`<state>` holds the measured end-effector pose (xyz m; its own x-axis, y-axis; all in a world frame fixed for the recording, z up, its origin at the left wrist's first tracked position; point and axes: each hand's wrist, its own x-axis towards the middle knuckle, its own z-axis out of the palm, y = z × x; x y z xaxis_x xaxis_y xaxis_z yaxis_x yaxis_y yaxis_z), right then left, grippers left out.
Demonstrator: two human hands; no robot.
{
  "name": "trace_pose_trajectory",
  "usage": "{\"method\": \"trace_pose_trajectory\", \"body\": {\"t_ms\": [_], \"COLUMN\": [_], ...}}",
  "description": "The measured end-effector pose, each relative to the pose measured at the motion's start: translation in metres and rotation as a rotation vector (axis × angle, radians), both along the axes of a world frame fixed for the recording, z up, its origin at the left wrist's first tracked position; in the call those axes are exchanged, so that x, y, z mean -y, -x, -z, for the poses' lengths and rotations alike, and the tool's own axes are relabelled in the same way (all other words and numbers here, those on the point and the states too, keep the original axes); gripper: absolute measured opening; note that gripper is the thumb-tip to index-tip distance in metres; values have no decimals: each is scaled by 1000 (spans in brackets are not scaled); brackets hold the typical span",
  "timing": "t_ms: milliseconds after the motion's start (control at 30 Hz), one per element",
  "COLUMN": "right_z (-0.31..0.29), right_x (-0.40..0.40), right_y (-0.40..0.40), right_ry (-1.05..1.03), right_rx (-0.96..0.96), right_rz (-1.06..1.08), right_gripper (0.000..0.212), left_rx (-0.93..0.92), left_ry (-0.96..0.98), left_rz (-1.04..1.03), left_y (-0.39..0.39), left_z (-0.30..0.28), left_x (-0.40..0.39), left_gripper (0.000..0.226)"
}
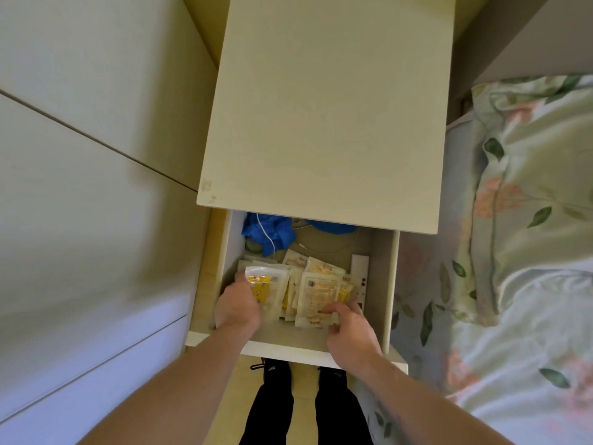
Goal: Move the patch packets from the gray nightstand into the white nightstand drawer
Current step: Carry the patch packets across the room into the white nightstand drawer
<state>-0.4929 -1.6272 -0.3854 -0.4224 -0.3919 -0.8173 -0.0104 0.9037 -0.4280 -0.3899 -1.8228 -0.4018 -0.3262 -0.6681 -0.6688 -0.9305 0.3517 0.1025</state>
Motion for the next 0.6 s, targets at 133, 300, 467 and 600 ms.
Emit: {"method": "trace_pose_trajectory", "body": {"t_ms": [133, 300, 467, 600], "right_z": [-4, -8, -12, -26], "right_x": [0, 2, -1, -7], "right_y": [-2, 0, 3, 6], "right_ry": [20, 27, 15, -2], "right_rx": [6, 20, -7, -15], "right_rz": [14, 21, 1, -19], "right_gripper": [48, 50, 49, 49], "left_rx": [-13, -41, 32, -1], "left_ry": [96, 12, -178, -180], "left_rz": [-17, 98, 171, 161], "left_y": [-7, -2, 3, 1], "left_z": [-4, -10, -6, -24], "left_x": [-13, -38, -44, -42], "left_gripper": [64, 118, 86, 78]}}
